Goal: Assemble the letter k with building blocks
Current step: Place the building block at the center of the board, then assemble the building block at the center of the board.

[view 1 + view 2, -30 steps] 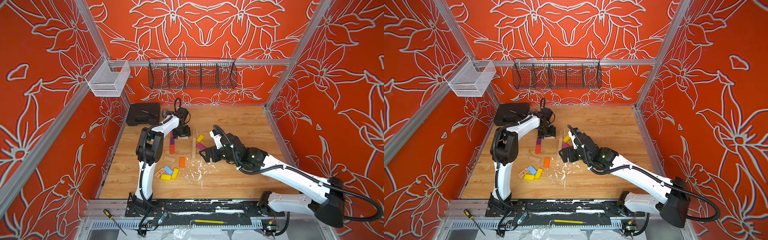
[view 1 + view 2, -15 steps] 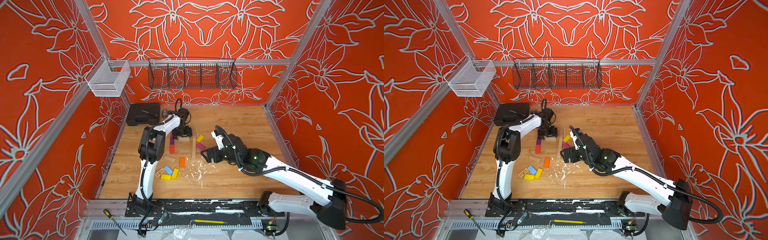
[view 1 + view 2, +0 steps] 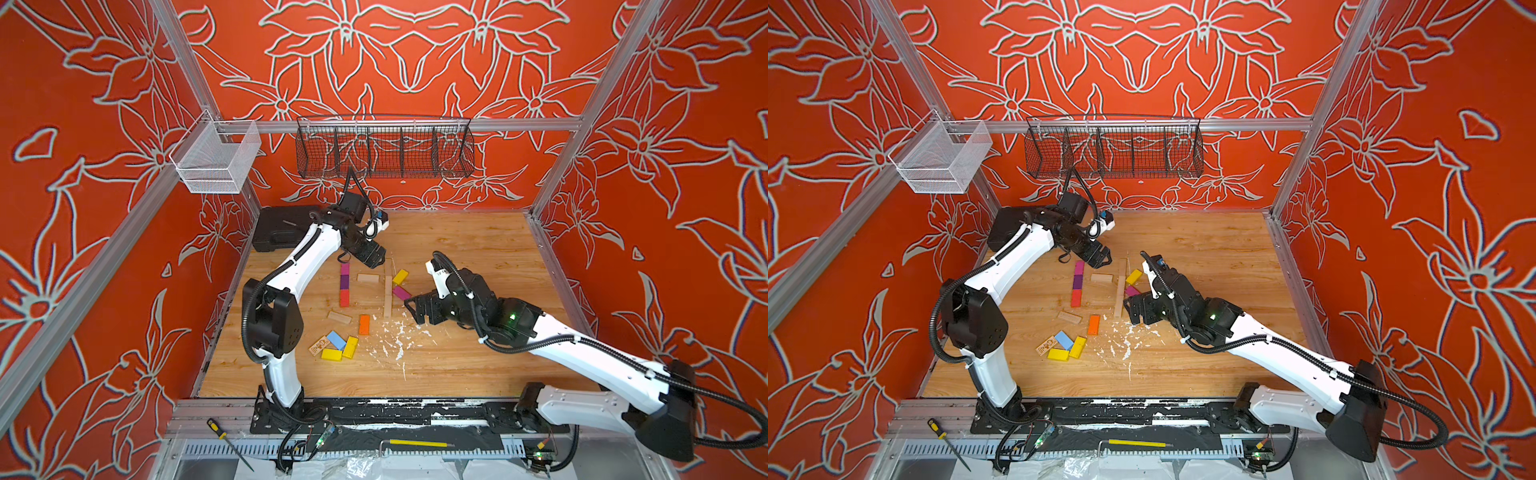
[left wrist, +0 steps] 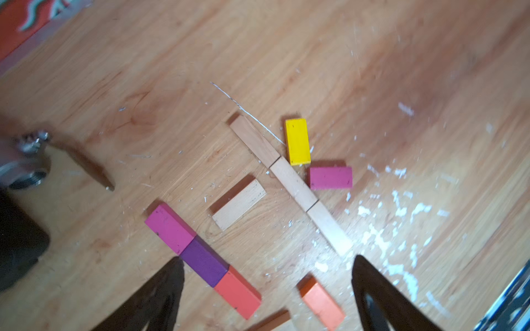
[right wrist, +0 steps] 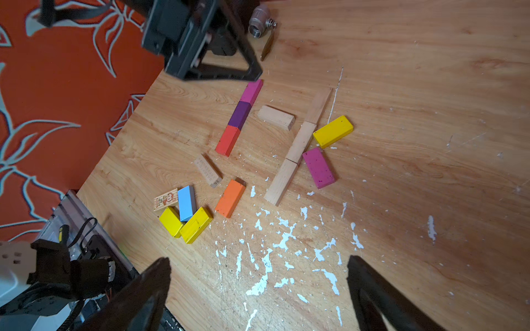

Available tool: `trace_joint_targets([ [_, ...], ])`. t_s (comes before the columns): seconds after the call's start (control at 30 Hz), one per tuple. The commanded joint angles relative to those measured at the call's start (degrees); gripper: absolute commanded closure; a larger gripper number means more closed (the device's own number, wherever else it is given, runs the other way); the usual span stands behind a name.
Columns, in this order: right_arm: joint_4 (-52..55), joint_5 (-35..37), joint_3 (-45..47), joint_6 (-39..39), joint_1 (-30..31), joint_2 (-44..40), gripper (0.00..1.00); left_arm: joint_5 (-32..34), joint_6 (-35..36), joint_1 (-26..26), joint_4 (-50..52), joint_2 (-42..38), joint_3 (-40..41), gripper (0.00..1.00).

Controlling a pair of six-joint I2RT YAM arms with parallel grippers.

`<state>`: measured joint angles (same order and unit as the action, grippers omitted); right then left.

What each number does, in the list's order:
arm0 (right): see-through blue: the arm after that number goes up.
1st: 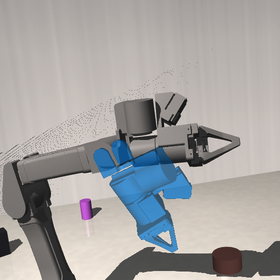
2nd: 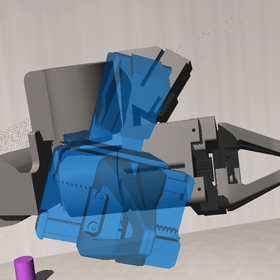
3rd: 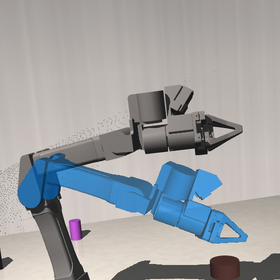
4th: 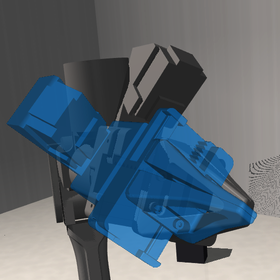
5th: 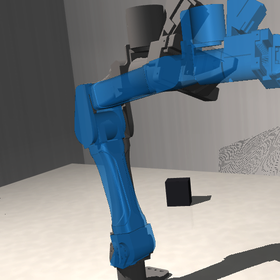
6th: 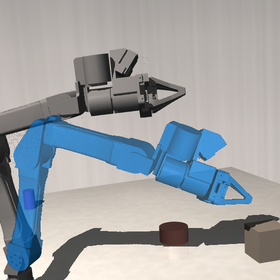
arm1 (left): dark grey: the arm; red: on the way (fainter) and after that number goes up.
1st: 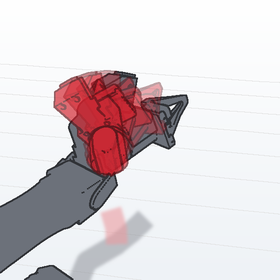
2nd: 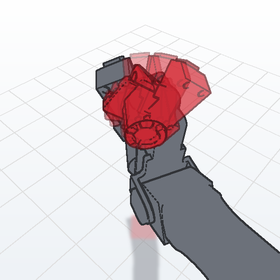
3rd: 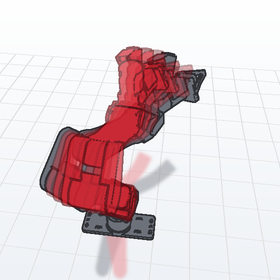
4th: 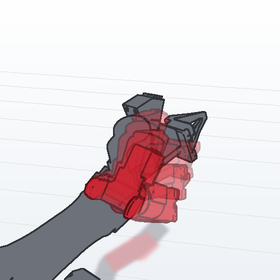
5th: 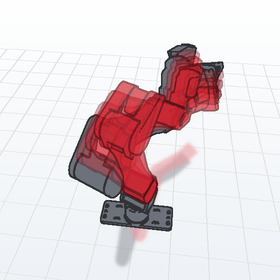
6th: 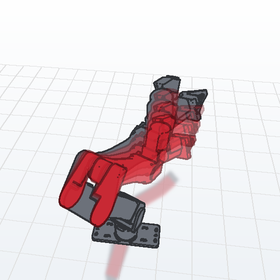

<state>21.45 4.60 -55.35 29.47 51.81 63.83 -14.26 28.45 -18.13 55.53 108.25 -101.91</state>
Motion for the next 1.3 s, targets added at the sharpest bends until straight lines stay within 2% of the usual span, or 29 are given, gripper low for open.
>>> trace_joint_targets([
  [0.0,0.53,3.70,-0.08,-1.99,-0.13,-2.30,0.02,-0.75,15.89,-0.22,6.89,4.75,0.69,0.11],
  [0.1,1.96,4.18,-0.29,-2.85,-0.22,-3.33,0.02,2.44,18.73,-0.24,8.42,9.47,-2.22,0.12],
  [0.2,2.44,4.50,-0.11,-2.43,-0.31,-3.64,0.02,4.76,18.67,-0.24,8.62,14.04,-5.48,0.15],
  [0.37,3.00,4.62,-0.28,-0.62,-0.28,-3.45,0.02,7.73,19.51,-0.33,5.29,17.34,-6.07,0.17],
  [0.73,6.01,6.65,-4.20,-1.38,-0.39,-1.48,0.02,6.82,21.94,0.09,6.43,23.51,-10.89,0.38],
  [1.07,6.14,6.28,-6.34,-1.11,-0.47,0.47,0.02,6.47,22.33,0.82,8.01,26.11,-12.97,0.44],
  [1.27,5.62,5.95,-5.95,-0.47,-0.48,0.56,0.02,7.46,22.34,1.26,8.39,27.10,-13.14,0.54],
])
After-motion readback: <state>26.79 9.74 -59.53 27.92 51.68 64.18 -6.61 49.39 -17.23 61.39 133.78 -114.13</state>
